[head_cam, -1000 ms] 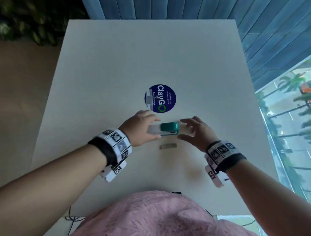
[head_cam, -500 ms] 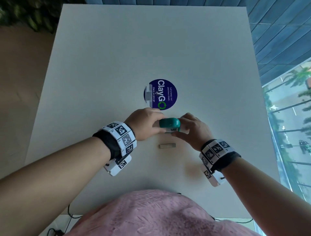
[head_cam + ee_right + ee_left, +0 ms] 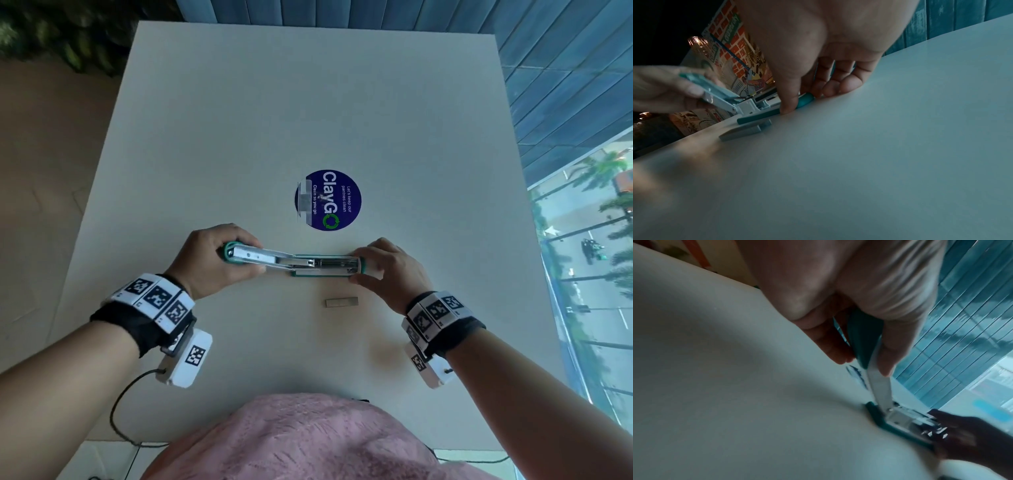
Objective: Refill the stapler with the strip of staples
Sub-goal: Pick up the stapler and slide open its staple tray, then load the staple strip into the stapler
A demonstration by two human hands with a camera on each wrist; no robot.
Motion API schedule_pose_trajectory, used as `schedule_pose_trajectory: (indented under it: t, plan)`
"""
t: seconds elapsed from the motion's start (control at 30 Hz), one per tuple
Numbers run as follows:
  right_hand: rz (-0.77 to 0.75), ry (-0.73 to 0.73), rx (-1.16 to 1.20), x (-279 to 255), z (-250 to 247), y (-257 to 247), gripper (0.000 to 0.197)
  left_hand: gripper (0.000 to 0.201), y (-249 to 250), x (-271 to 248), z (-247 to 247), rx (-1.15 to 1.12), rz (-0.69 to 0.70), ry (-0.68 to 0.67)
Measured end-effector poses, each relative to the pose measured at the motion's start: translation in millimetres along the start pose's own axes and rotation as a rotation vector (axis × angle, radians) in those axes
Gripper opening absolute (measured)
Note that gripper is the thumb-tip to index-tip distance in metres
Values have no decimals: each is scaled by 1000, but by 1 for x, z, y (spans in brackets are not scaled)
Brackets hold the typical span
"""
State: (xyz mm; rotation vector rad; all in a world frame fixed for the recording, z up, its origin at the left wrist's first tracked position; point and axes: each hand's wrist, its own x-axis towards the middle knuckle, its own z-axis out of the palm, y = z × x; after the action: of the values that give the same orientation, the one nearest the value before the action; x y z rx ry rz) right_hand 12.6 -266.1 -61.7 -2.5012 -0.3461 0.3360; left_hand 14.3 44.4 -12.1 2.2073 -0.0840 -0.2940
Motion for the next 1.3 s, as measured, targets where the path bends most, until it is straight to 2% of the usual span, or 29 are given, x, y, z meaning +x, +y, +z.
schedule_pose_trajectory:
  t: [0.17, 0.4, 0.5, 0.6, 0.67, 0.77, 0.87, 1.0, 1.13, 1.23, 1.3]
  plan:
    - [-3, 17, 20, -3, 0, -2, 33, 22, -29, -4, 4, 147, -13, -23]
    - [46, 74, -5, -12, 0, -15, 43, 25, -41, 0, 10, 166, 34, 15]
    - [-56, 112, -31, -25, 2, -33, 32, 25, -44, 0, 12, 170, 36, 16]
    - [-162, 27, -150, -40, 16, -44, 35, 26, -46, 0, 13, 174, 36, 15]
    - [-152, 23, -198, -47, 27, -41, 37, 26, -45, -1, 13, 173, 32, 10]
    - [-121, 91, -114, -53, 37, -35, 26, 27, -45, -1, 13, 179, 26, 4]
    - [-126, 97, -70, -54, 38, -35, 19, 27, -44, -1, 13, 187, 28, 8]
    - [-152, 86, -60, -46, 22, -40, 9, 28, -46, -1, 13, 183, 36, 0]
    - [-187, 167, -78, -17, -3, -43, 17, 28, -49, 0, 13, 181, 42, -3]
    - [-184, 148, -158, -3, -7, -46, 5, 28, -48, 0, 14, 174, 47, 8]
    - [-193, 115, -179, -1, -4, -46, 5, 28, -48, -1, 14, 181, 57, 11]
